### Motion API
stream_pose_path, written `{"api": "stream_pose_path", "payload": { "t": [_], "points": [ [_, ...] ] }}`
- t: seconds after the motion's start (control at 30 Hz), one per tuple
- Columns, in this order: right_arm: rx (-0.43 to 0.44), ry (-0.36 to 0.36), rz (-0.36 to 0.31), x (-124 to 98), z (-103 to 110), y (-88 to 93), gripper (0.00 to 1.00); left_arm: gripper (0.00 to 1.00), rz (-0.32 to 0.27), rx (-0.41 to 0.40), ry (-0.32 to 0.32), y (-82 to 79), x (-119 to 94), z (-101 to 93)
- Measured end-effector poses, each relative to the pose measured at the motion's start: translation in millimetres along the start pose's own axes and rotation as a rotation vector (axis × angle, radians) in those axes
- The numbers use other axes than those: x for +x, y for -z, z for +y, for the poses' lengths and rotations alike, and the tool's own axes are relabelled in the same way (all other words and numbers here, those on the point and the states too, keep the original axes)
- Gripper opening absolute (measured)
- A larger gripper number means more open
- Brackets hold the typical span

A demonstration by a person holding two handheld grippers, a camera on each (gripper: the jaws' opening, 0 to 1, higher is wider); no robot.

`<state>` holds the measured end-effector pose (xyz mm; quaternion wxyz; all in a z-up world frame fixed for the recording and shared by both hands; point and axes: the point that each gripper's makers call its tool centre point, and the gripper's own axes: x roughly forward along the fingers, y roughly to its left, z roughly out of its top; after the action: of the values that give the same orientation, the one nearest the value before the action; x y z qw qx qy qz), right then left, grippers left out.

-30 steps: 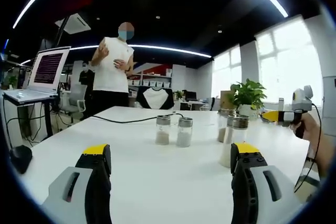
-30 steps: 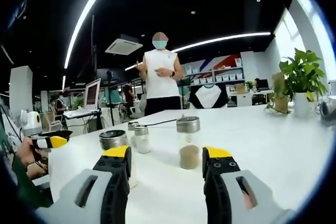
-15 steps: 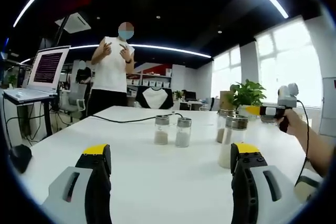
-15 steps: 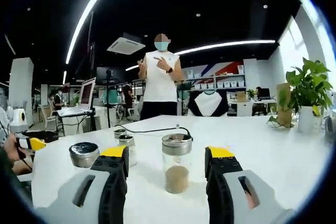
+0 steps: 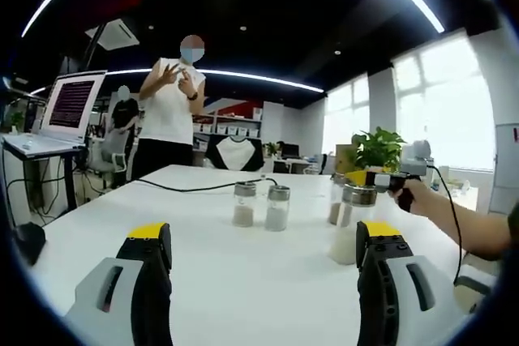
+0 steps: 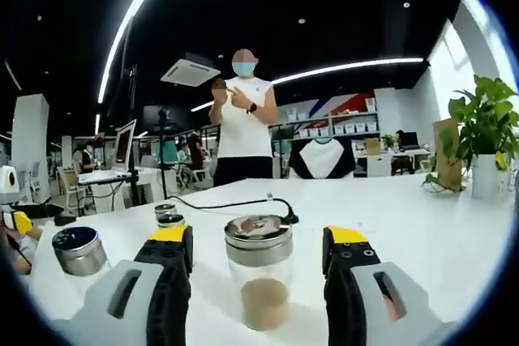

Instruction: Rotate the seasoning bottle until the label or dispensing opening points toward the visible target arrow and the bottle remains upright within the marked orientation range

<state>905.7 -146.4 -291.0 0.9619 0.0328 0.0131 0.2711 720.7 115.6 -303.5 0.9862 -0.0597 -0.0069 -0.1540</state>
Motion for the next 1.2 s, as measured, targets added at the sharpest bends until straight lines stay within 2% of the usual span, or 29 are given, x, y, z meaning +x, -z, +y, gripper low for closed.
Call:
{"api": "stream_pose_path", "payload": {
  "t": [0.13,0.37,0.57,0.63,0.67,0.87,1.07,1.2],
  "points": [
    [-0.030,0.005,0.002,8,7,1.0,0.65,1.00,0.002,0.005,-0.010,-0.9,-2,3.9],
    [-0.028,0.038,0.020,15,5,5.0,0.56,1.00,-0.003,0.010,-0.024,-3.4,-3,8.5],
    [-0.019,0.040,0.037,18,1,11.6,0.50,1.00,0.018,0.021,-0.023,2.0,-2,7.4],
    [-0.018,0.039,0.051,18,-1,15.6,0.41,1.00,0.019,0.015,-0.021,2.1,-2,7.4],
    [-0.014,0.009,0.034,19,5,13.6,0.40,1.00,0.016,0.015,-0.023,1.6,-2,7.9],
    [-0.048,0.022,0.047,21,2,11.2,0.39,1.00,0.016,0.018,-0.027,2.2,-1,8.6],
    [-0.038,0.028,0.030,19,-1,9.9,0.39,0.99,0.022,0.021,-0.023,3.6,-1,6.5],
    [-0.031,0.029,0.007,16,-4,8.4,0.39,1.00,-0.005,0.003,-0.020,-2.2,-1,5.2]
  ]
}}
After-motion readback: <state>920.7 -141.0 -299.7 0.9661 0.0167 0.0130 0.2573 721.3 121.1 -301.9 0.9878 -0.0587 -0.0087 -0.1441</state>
